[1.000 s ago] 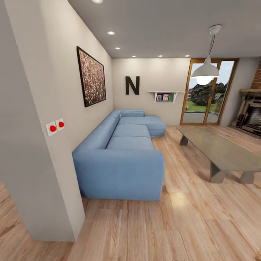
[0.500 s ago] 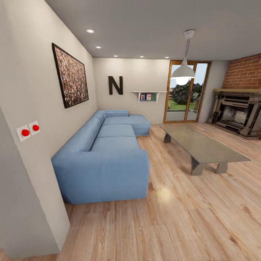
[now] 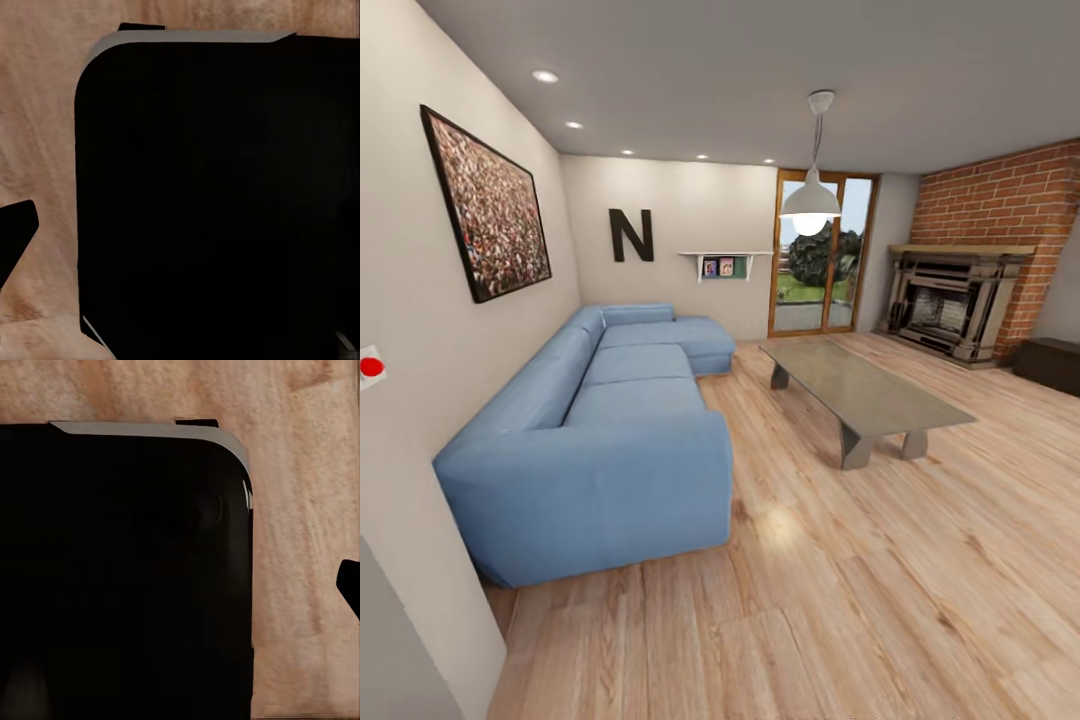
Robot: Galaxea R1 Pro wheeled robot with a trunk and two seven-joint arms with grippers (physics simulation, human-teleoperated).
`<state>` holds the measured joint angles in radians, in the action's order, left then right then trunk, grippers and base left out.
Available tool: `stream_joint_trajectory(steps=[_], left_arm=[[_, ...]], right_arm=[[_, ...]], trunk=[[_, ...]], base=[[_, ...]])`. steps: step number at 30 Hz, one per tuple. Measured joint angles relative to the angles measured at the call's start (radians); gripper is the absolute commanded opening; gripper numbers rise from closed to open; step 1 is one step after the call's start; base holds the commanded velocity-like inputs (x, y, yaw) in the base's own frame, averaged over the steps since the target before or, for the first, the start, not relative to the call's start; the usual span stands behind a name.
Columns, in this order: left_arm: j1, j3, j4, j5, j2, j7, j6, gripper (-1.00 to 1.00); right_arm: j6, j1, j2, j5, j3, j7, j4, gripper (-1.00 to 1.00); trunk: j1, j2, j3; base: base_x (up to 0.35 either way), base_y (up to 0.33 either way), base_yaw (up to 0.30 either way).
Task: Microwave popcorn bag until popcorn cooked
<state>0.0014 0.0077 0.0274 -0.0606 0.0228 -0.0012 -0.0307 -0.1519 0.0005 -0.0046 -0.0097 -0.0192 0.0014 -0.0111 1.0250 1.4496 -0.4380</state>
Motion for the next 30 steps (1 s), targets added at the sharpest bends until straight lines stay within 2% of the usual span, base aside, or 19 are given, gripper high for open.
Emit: stream_joint_trajectory(steps=[22,26,30], left_arm=[[0.000,0.004,0.000,-0.005,0.000,0.009,-0.001,1.00],[0.000,0.040,0.000,-0.010,-0.001,0.008,-0.001,1.00],[0.000,0.054,0.000,-0.012,0.001,0.008,-0.001,1.00]], right_arm=[[0.000,0.000,0.000,0.000,0.000,0.000,0.000,1.00],[0.000,0.000,0.000,0.000,0.000,0.000,0.000,1.00],[0.000,0.000,0.000,0.000,0.000,0.000,0.000,1.00]], trunk=[[0.000,0.000,0.000],[0.000,0.000,0.000],[0.000,0.000,0.000]], base=[[0.000,0.000,-0.290],[0.000,0.000,-0.290],[0.000,0.000,-0.290]])
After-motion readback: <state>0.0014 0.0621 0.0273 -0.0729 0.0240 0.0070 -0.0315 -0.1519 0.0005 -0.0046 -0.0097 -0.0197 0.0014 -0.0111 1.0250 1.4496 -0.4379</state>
